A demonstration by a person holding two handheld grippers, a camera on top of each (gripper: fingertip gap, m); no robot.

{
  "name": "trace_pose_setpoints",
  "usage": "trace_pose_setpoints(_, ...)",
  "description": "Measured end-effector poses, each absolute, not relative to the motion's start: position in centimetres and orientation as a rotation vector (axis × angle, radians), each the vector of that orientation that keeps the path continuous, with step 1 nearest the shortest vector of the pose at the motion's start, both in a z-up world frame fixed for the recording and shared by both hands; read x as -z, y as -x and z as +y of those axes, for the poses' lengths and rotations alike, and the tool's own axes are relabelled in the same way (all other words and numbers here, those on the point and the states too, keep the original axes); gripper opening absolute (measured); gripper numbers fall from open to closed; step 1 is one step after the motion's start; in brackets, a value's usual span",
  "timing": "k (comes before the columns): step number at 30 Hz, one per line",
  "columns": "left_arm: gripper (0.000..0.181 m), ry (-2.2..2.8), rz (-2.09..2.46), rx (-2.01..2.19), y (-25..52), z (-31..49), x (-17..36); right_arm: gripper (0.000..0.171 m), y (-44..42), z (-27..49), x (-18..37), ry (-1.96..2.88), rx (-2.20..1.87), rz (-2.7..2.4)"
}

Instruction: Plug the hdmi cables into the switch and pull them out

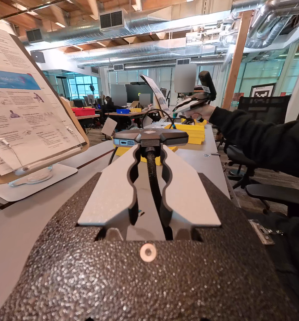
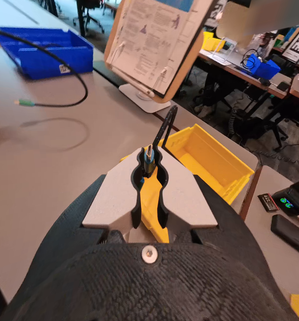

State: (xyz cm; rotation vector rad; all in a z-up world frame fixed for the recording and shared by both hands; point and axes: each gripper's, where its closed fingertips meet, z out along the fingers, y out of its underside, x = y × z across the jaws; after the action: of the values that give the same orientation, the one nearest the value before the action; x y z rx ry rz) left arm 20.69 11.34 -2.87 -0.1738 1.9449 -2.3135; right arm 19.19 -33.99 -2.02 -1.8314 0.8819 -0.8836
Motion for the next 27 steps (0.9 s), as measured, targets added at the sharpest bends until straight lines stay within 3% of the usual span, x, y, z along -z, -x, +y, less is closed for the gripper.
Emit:
trace_pose_setpoints(6, 0.019, 0.164, 1.960, 2.332, -20.5, 10.3, 2.9, 0.010, -21.7, -37.0, 5.3, 1.550, 0.623, 0.992)
trace_pose_setpoints(13, 0.019, 0.161, 2.002, 2.328, -20.2, 9.8, 3.2, 0.011, -24.0, -41.4, 12.0, 1.701, 0.756, 1.333)
trace_pose_setpoints(16, 0.019, 0.152, 2.050, 2.309, -20.2, 9.3, 3.6, 0.037, -24.1, -42.7, 13.1, 1.788, 0.828, 1.431)
trace_pose_setpoints(19, 0.019, 0.139, 2.095, 2.291, -20.2, 8.6, 4.1, 0.070, -24.1, -41.7, 10.4, 1.737, 0.914, 1.369)
trace_pose_setpoints(20, 0.019, 0.131, 2.110, 2.287, -20.2, 8.3, 4.2, 0.082, -24.0, -40.4, 9.0, 1.694, 0.904, 1.316)
trace_pose_setpoints(25, 0.019, 0.046, 2.212, 2.278, -19.5, 6.6, 5.1, 0.098, -20.4, -24.1, 3.9, 1.628, 0.436, 0.809)
trace_pose_setpoints(27, 0.019, 0.000, 2.270, 2.268, -18.9, 5.7, 5.6, 0.095, -18.1, -17.7, 2.7, 1.645, 0.313, 0.611)
